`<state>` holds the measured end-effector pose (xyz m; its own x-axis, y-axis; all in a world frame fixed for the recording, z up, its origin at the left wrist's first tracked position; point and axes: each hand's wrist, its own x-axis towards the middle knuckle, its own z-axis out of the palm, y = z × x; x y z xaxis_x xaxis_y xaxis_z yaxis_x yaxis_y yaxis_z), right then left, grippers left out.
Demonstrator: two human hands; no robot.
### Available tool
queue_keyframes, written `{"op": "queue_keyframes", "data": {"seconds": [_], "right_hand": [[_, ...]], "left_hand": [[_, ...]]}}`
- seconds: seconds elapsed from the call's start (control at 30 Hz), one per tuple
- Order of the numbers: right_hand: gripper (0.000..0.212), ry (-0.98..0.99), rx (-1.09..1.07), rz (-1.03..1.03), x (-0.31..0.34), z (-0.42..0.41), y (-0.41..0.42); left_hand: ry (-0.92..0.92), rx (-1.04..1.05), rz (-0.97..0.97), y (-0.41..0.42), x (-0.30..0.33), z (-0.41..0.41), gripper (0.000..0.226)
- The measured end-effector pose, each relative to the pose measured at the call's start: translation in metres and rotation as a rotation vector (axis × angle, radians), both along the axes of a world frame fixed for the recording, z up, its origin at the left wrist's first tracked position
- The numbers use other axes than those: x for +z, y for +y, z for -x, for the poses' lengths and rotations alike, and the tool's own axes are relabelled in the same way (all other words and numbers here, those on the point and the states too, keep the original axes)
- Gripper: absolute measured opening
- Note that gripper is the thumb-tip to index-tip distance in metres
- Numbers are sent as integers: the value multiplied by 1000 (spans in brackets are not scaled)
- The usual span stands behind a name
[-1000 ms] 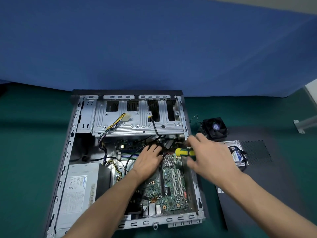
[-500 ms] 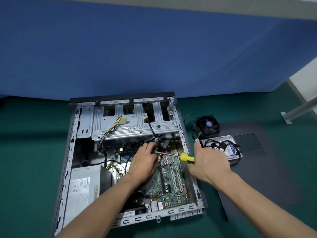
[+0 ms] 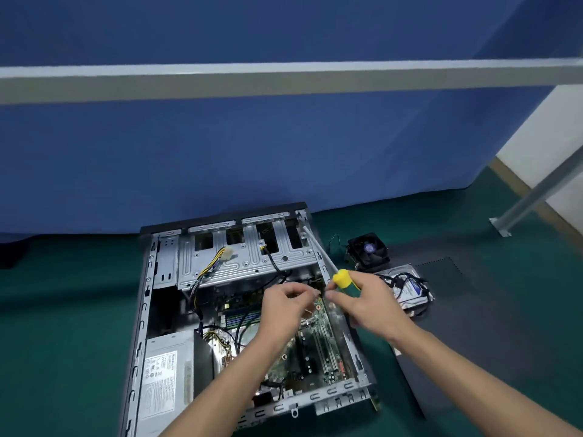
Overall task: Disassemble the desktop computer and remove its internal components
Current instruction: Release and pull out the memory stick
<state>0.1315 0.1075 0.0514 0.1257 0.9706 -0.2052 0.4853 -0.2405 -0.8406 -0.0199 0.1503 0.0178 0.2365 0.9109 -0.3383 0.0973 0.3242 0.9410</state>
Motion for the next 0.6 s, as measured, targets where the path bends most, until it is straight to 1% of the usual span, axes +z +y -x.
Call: {"op": "queue_keyframes", "data": {"seconds": [0.1,0.2,0.3,0.37,0.47,0.6], "right_hand": [[11,-13,47,-12,3,-6,-2],[12,-58,37,-36,3,-20,-9],[14,-38,-16,-70,3,-40,-17],[16,-30,-8,-73,3,-54,-20],[15,-16,27,-44,-3,-70,-25],[14,-55,26,-5,-19,-80,-30]], "left_hand": [[-66,16,38,-6,15,-14,15],[-78,30,51,-15,26,-30,15],[-28,39,49,-26,31,-50,15],[18,32,58,-33,31,-64,13],[82,36,68,-42,29,-79,14],[146,57,93,-46,23,-95,12]]}}
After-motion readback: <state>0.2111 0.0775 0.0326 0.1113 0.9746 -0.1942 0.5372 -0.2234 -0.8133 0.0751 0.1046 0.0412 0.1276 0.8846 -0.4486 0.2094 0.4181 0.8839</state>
